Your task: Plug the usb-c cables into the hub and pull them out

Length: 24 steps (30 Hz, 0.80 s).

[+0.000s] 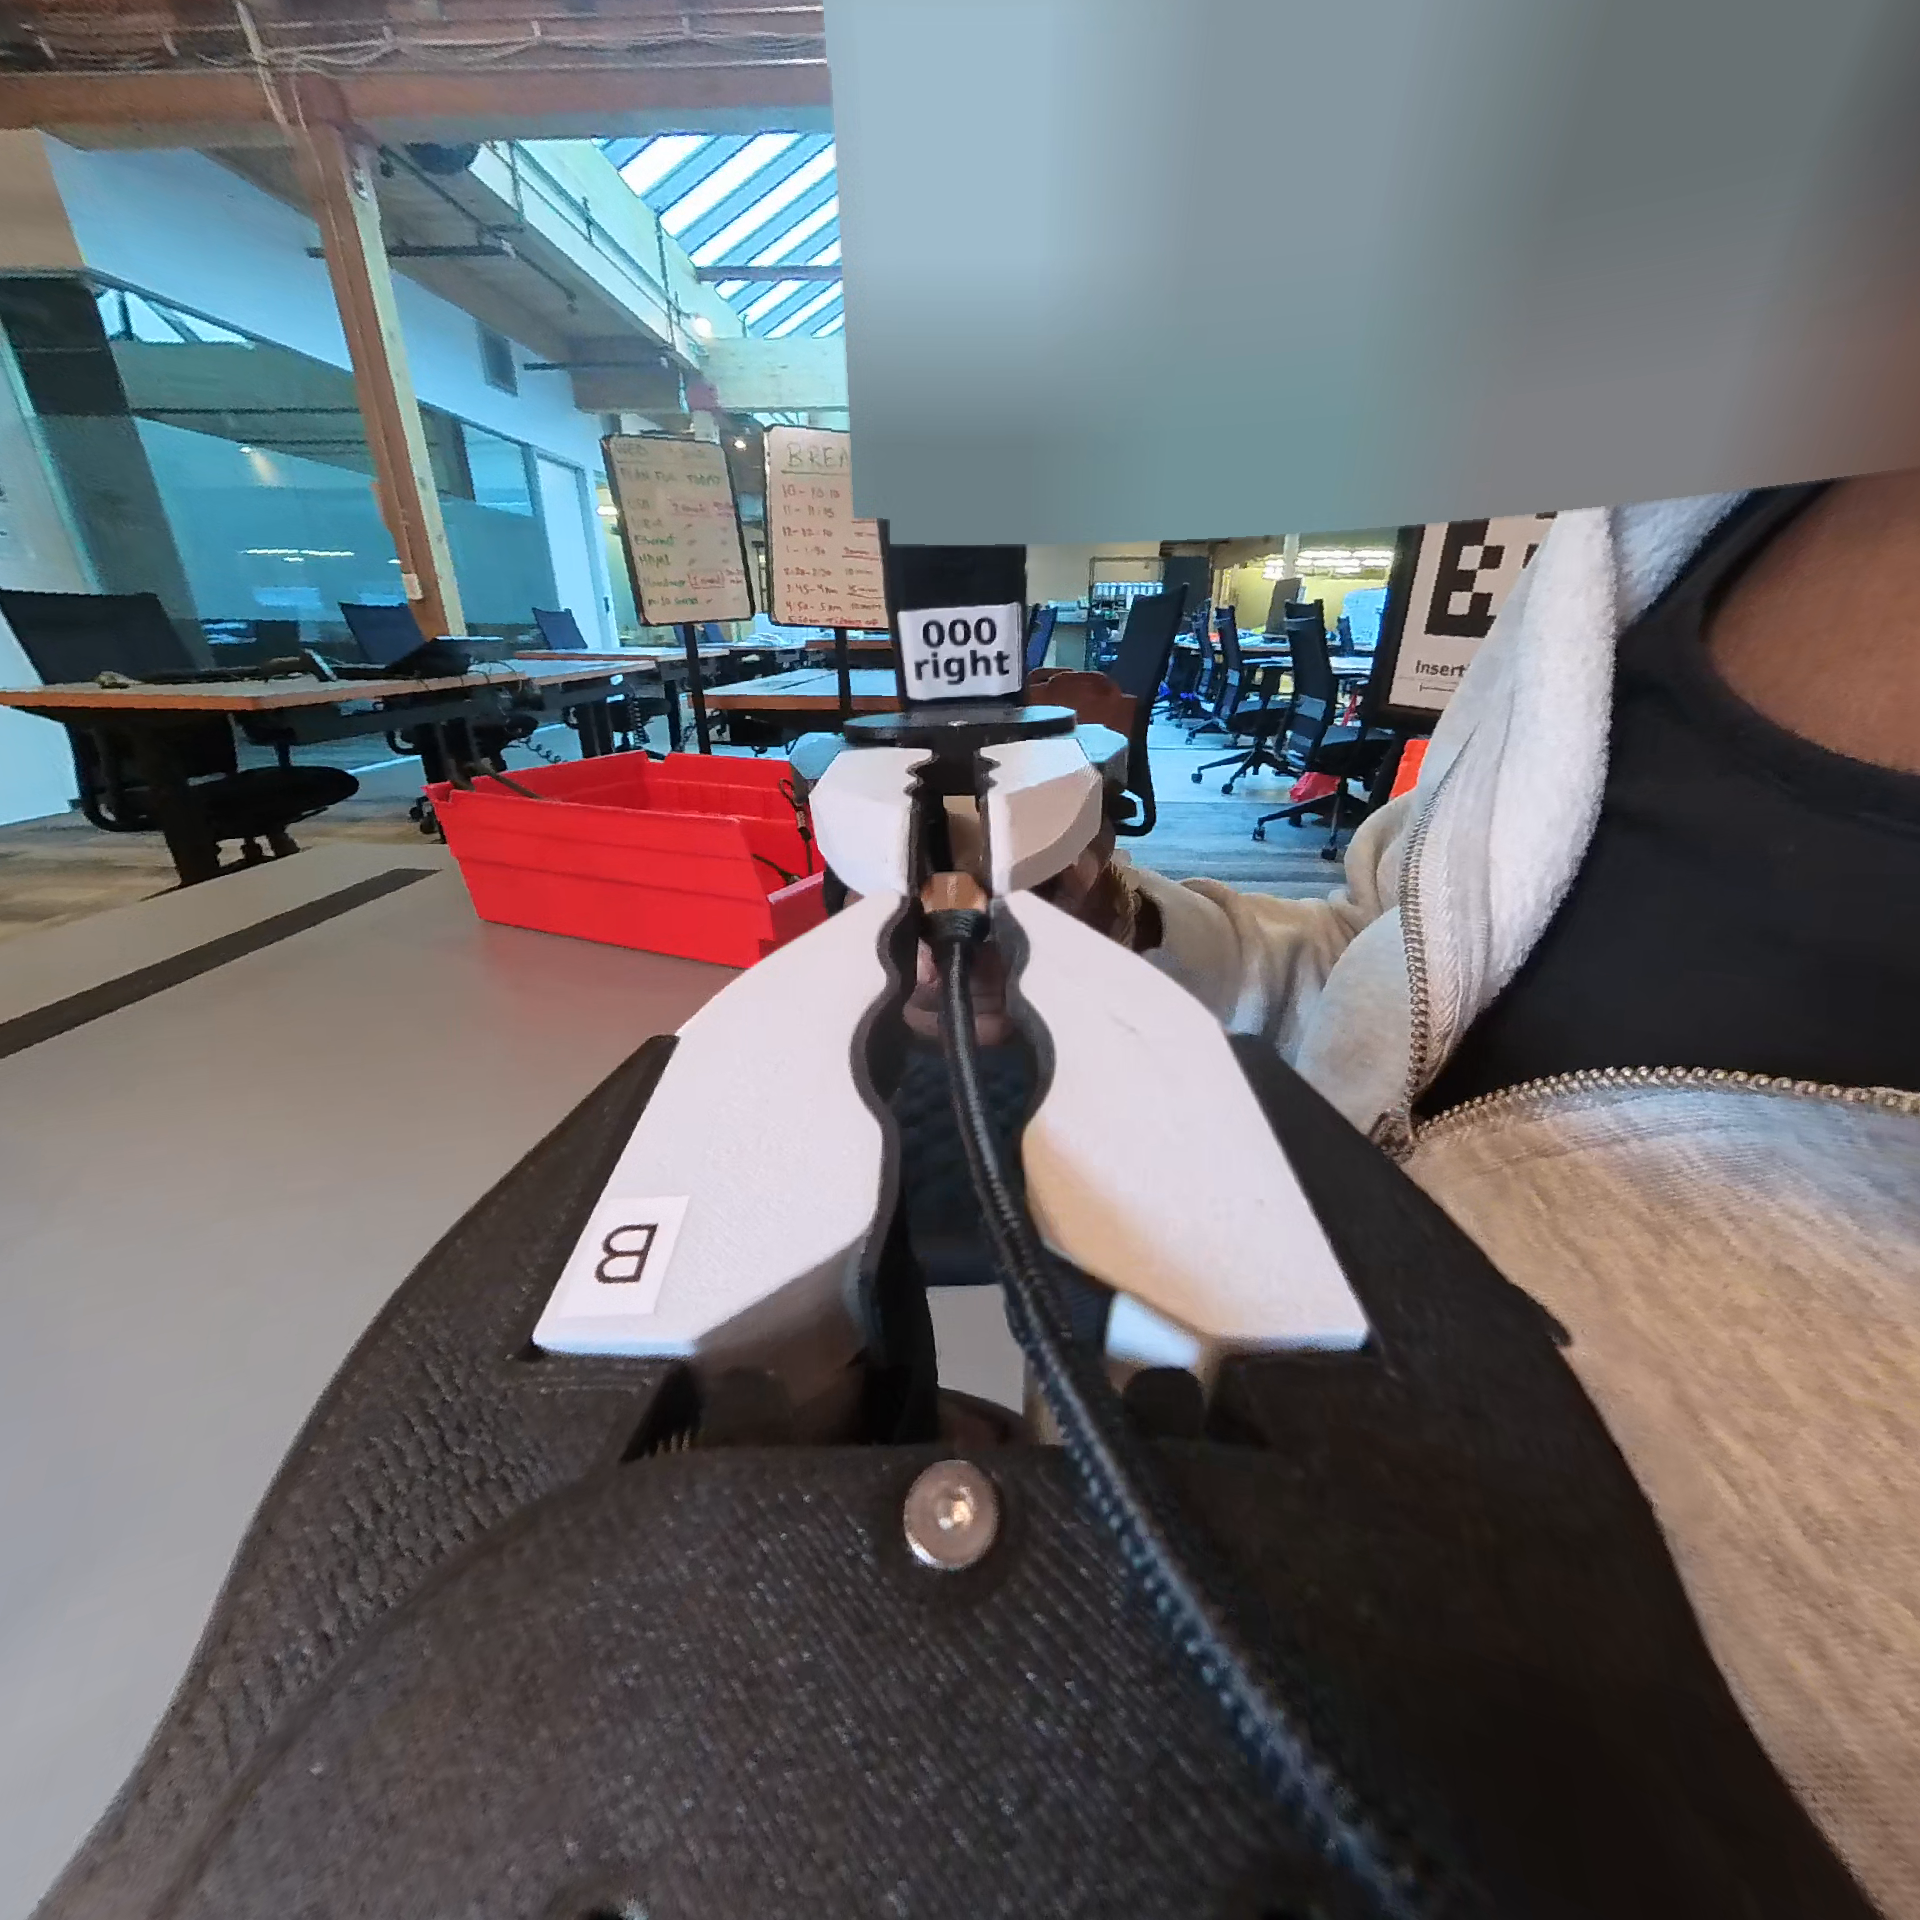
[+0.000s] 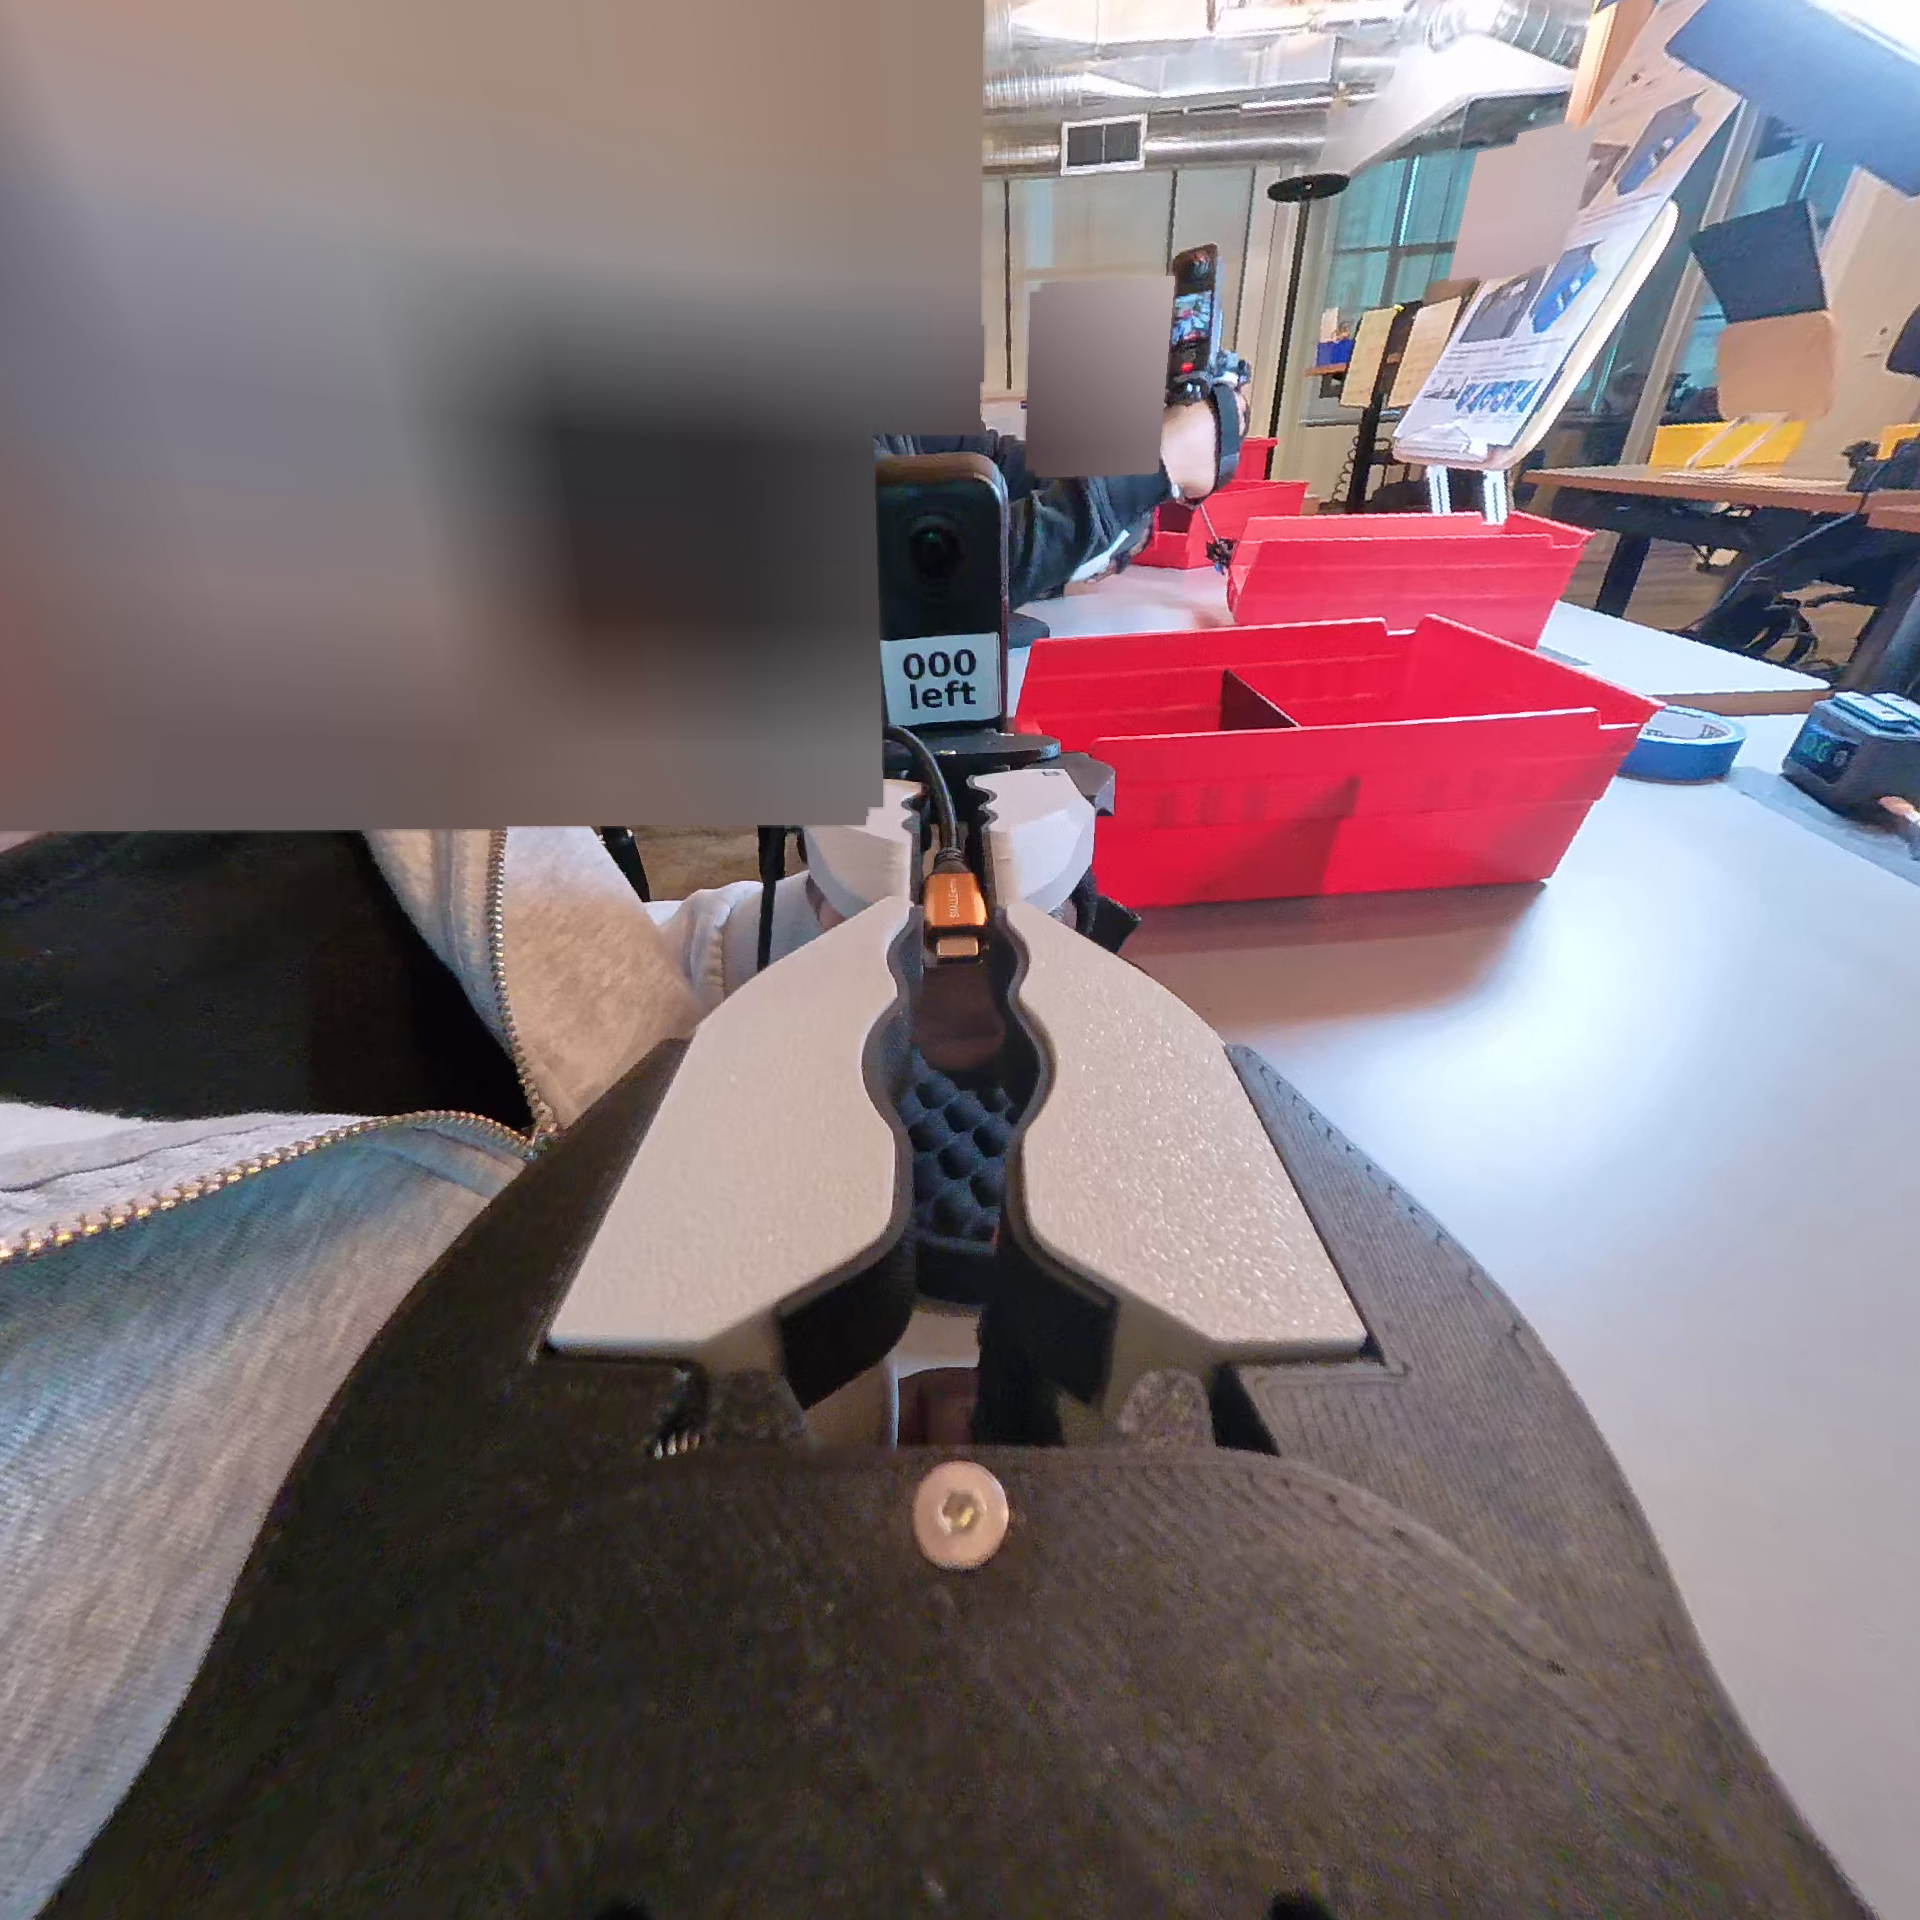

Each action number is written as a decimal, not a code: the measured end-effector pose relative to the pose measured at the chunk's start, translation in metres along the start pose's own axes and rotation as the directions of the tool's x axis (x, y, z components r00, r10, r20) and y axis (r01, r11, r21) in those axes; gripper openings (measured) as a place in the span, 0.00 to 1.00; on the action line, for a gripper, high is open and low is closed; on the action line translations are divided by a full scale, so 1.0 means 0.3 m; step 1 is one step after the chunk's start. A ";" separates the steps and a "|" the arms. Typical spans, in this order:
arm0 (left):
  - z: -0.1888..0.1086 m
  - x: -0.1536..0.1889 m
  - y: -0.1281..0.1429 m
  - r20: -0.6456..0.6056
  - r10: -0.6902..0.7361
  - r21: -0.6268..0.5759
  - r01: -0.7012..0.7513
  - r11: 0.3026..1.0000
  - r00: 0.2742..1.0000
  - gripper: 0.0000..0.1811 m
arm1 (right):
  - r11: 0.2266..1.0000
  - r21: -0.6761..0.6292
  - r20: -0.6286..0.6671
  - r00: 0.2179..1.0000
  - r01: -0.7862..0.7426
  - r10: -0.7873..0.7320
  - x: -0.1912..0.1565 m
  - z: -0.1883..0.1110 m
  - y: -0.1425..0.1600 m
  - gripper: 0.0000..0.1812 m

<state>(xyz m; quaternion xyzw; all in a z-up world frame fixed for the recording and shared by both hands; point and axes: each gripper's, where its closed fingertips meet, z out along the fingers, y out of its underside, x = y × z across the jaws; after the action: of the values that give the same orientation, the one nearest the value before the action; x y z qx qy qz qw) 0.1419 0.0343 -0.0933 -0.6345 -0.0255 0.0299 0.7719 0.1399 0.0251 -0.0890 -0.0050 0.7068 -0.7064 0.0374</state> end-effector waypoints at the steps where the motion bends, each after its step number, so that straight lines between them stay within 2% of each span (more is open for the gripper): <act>1: -0.001 -0.003 0.002 0.005 0.002 -0.005 -0.002 1.000 1.000 0.07 | 1.000 -0.006 -0.005 1.000 0.003 -0.003 0.002 0.001 0.003 0.06; 11: -0.002 -0.008 0.014 0.015 0.015 -0.028 -0.015 1.000 1.000 0.07 | 1.000 -0.028 -0.013 1.000 0.000 -0.001 0.006 0.001 0.012 0.06; 13: 0.002 -0.021 0.012 0.048 0.035 -0.026 -0.034 0.999 0.998 0.07 | 0.999 -0.030 -0.036 0.999 -0.020 0.019 0.020 -0.006 0.008 0.06; 14: 0.004 -0.032 0.013 0.072 0.048 -0.033 -0.046 0.998 0.996 0.07 | 0.999 -0.029 -0.048 0.998 -0.046 0.044 0.032 -0.019 0.002 0.08; 16: -0.005 -0.062 0.023 0.128 0.068 -0.051 -0.062 0.997 0.989 0.07 | 0.985 -0.067 -0.081 0.985 -0.159 0.153 0.072 -0.069 0.008 0.18; 18: -0.022 -0.085 0.036 0.153 0.051 -0.052 -0.044 0.998 0.987 0.07 | 0.931 -0.185 -0.139 0.946 -0.315 0.293 0.125 -0.137 0.069 0.34; 19: -0.028 -0.092 0.045 0.161 0.047 -0.056 -0.038 0.998 0.986 0.07 | 0.883 -0.260 -0.178 0.918 -0.391 0.354 0.149 -0.176 0.117 0.37; 21: -0.033 -0.099 0.063 0.168 0.049 -0.067 -0.039 0.997 0.985 0.07 | 0.773 -0.374 -0.278 0.857 -0.513 0.435 0.203 -0.252 0.213 0.41; 24: -0.025 -0.100 0.084 0.160 0.046 -0.079 -0.033 0.996 0.986 0.07 | 0.596 -0.434 -0.385 0.737 -0.676 0.556 0.272 -0.325 0.322 0.38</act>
<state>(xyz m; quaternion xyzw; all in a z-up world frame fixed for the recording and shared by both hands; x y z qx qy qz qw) 0.1123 0.0296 -0.1196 -0.6592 -0.0764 0.0955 0.7420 0.0571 0.1176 -0.1894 0.3044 0.8345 -0.4123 0.2026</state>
